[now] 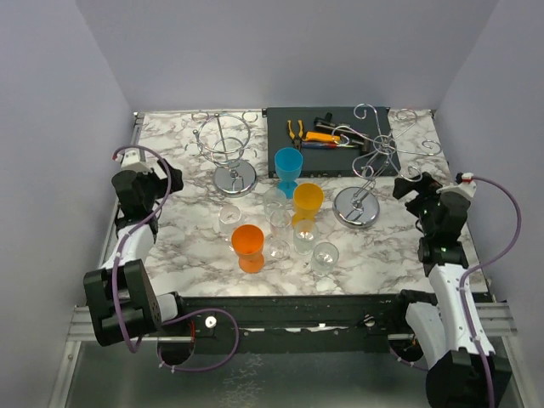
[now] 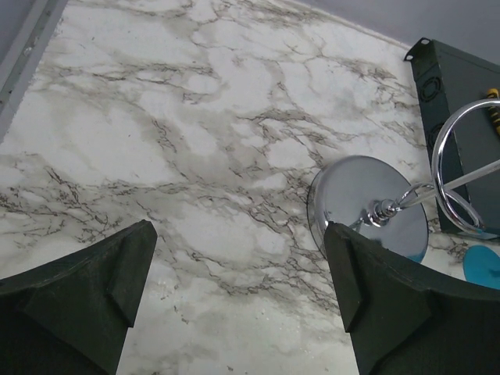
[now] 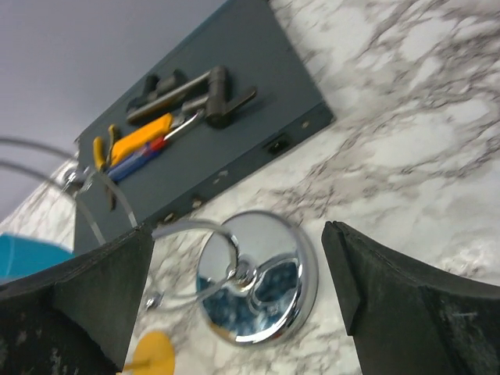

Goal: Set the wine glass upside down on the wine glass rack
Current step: Pick up the wine glass at the center of the board.

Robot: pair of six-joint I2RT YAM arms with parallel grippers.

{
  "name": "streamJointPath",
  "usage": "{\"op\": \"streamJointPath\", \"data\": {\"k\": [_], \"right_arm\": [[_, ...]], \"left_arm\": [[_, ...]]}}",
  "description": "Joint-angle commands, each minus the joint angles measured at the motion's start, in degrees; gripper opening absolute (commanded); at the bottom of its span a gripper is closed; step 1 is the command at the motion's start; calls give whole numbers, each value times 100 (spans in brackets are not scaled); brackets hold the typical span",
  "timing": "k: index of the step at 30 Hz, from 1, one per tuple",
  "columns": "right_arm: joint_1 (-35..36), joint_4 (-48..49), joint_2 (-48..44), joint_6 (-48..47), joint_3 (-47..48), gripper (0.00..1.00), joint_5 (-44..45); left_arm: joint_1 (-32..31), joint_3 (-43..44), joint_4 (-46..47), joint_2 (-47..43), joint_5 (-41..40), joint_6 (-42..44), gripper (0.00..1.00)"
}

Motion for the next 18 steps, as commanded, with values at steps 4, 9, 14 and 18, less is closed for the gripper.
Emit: {"op": "streamJointPath", "data": {"k": [4, 9, 14, 18], "right_arm": [[136, -2646, -1102, 96, 440, 98, -1389], [280, -3631, -900, 282, 1131, 97, -1820], [334, -4514, -770, 212, 1627, 94, -2397], [345, -5130, -623, 155, 1780, 91, -2868]], "left_arm": [[47, 1143, -3382, -209, 352, 271, 99], [47, 1366, -4036, -667, 640, 310, 99], [47, 1596, -4397, -923, 973, 315, 99], [47, 1838, -4648, -843, 1261, 426, 99]]}}
